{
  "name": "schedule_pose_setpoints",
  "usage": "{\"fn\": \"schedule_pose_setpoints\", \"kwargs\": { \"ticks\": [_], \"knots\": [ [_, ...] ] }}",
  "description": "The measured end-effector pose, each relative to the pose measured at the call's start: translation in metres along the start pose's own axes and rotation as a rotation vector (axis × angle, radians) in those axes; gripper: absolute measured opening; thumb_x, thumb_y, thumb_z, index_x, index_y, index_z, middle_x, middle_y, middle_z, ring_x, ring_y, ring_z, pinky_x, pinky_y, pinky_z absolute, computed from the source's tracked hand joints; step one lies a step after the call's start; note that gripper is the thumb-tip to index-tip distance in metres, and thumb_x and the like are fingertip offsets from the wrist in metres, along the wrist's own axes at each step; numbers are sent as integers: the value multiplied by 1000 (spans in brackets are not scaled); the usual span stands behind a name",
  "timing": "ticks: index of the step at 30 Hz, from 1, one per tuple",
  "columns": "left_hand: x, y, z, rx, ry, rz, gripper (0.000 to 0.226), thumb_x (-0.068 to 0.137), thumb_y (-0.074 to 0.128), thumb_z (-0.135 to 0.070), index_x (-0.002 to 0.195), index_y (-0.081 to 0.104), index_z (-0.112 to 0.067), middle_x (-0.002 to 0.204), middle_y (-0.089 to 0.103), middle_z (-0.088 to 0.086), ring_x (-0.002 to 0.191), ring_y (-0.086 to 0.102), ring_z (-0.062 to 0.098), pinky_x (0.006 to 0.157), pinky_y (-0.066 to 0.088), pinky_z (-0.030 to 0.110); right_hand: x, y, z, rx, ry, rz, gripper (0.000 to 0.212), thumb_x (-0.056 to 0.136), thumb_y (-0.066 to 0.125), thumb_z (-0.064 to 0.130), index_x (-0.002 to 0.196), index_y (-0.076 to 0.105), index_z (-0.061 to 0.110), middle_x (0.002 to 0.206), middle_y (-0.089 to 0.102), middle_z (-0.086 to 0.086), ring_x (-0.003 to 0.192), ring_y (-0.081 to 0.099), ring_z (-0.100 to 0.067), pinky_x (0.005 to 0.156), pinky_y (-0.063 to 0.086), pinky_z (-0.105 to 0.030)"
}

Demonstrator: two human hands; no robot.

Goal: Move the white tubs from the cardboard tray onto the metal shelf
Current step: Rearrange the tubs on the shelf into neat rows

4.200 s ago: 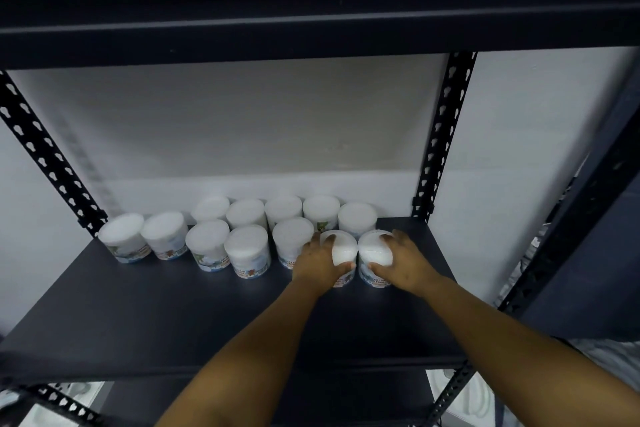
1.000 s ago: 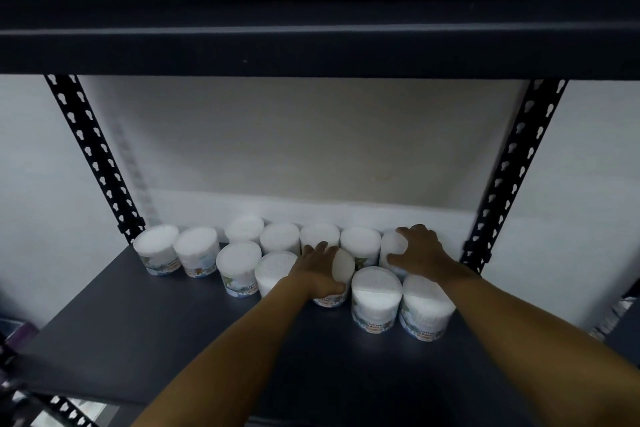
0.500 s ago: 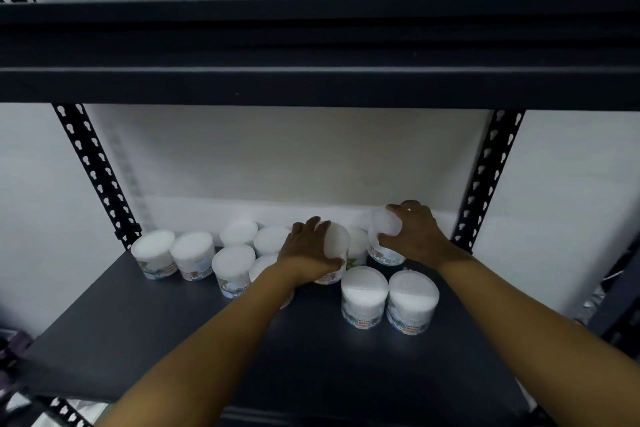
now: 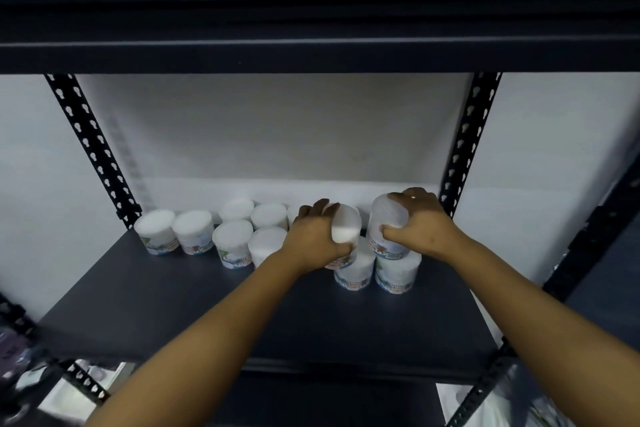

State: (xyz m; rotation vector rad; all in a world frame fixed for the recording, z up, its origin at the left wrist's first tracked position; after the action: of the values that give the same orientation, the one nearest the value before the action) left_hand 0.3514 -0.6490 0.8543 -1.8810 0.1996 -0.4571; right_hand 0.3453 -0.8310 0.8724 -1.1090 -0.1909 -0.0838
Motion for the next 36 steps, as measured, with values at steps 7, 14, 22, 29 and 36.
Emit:
{"fn": "schedule_pose_setpoints", "kwargs": {
  "ticks": [7, 14, 22, 29, 36],
  "knots": [
    [-29, 31, -8, -63, 16, 53, 87, 77, 66, -54, 147, 26, -21, 152, 27, 4, 133, 27, 29, 109, 23, 38, -45, 20, -9, 30, 3, 12, 75, 67, 75, 41, 134, 49, 22, 135, 45, -8, 126, 37, -27, 107, 33, -39],
    [-54, 67, -15, -93, 17, 146, 89, 78, 66, -51, 148, 23, -17, 155, 21, 6, 131, 25, 30, 109, 25, 35, -78, 56, -31, 38, 75, 107, 80, 70, 73, 45, 139, 42, 20, 144, 33, -5, 132, 27, -24, 112, 26, -38],
    [-68, 95, -21, -107, 28, 189, 89, 78, 66, -51, 148, 22, -16, 155, 20, 5, 133, 24, 29, 111, 27, 37, -98, 78, -48, 41, 101, 143, 79, 72, 72, 43, 141, 39, 22, 148, 28, -4, 136, 20, -24, 114, 23, -38],
    [-67, 111, -19, -117, 2, 199, 88, 78, 66, -50, 148, 23, -16, 156, 18, 7, 135, 21, 29, 112, 25, 37, -99, 92, -57, 35, 120, 160, 80, 72, 72, 43, 140, 39, 17, 147, 30, -4, 134, 23, -23, 112, 25, -36],
    [-64, 122, -15, -111, 5, 198, 87, 79, 65, -50, 148, 23, -16, 156, 18, 7, 135, 21, 29, 112, 24, 36, -99, 99, -62, 30, 124, 126, 81, 68, 68, 53, 136, 44, 15, 145, 35, -6, 133, 27, -26, 111, 27, -38]
  ]
}}
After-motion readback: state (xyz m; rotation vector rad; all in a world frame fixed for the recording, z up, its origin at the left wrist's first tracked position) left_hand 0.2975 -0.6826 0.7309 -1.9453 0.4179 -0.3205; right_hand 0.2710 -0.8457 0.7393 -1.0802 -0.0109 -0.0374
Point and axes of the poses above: each hand's wrist, its own x-axis towards the middle knuckle, its own y-axis out of the palm, z = x × y, the point moved 10 cm from there along x, towards the middle knuckle
